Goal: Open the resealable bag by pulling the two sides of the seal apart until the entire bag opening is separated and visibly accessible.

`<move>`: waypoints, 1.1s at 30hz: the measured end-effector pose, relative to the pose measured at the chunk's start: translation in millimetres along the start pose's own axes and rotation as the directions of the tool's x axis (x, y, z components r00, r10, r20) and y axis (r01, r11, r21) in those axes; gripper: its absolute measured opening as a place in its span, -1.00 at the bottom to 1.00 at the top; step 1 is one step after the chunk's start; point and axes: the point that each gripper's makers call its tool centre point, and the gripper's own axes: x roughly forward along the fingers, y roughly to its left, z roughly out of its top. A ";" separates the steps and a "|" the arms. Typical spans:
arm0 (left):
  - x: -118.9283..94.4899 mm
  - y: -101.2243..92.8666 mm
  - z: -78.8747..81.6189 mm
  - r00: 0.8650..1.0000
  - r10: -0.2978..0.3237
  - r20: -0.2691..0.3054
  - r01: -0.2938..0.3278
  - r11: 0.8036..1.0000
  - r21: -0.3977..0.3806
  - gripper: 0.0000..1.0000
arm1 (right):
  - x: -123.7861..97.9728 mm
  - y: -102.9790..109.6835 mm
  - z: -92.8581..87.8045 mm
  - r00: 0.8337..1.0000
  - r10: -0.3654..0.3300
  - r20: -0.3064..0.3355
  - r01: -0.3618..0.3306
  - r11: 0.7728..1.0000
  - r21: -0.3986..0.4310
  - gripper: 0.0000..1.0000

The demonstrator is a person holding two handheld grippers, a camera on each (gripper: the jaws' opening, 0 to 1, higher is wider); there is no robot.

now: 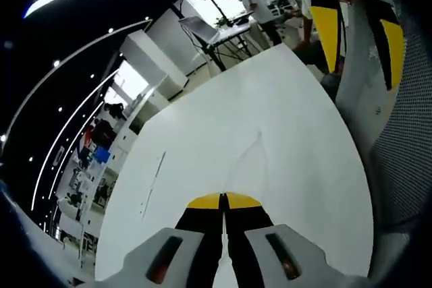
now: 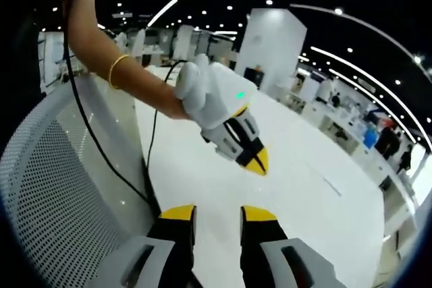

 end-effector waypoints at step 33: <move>76.3 73.1 -77.4 0.992 0.022 -0.125 -0.025 1.000 -0.019 -1.00 | 3.7 -5.1 -19.3 0.997 -0.001 -0.072 0.007 0.996 0.089 -0.17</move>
